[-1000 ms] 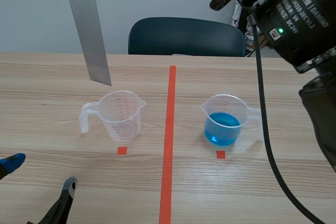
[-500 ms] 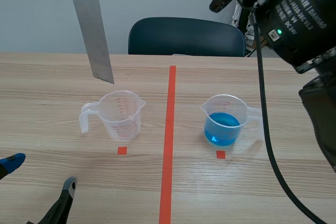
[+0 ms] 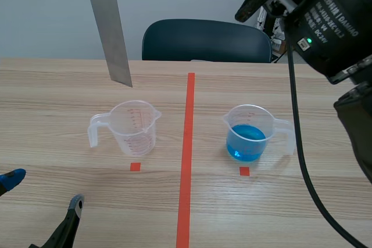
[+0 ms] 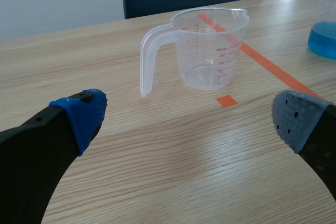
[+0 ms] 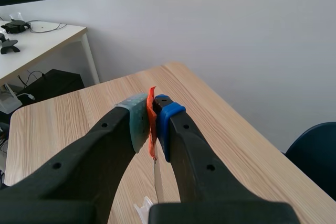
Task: Do the redox reaction experiment. put the plate into the left beaker
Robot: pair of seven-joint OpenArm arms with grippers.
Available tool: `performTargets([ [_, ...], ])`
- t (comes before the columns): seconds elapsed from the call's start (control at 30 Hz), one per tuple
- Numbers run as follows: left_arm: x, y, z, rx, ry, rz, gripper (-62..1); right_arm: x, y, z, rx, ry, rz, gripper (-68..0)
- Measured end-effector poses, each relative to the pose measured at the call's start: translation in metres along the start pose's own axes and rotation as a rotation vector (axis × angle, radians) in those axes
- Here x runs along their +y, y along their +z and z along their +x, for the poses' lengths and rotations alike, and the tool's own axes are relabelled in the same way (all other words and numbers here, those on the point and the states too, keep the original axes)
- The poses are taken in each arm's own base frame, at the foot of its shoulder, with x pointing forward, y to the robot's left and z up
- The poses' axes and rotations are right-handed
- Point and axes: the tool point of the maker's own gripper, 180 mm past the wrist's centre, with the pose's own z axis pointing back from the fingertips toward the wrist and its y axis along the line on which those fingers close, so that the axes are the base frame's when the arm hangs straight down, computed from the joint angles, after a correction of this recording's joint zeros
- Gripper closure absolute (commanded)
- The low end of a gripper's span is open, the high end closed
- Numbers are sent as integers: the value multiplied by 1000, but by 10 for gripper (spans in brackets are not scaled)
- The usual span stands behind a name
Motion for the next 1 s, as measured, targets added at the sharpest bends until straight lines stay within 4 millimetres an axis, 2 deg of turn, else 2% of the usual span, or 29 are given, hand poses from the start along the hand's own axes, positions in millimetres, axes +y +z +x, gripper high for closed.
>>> performTargets([
  [0.33,0,0,0,0,0,0,-623,-9,-1,-22,21,-37,-30,-4],
  [0.8,0,0,0,0,0,-1,-623,-3,2,-31,7,-25,-22,-4],
  [1.0,0,0,0,0,0,-1,-623,-8,1,-38,10,-37,-35,-4],
])
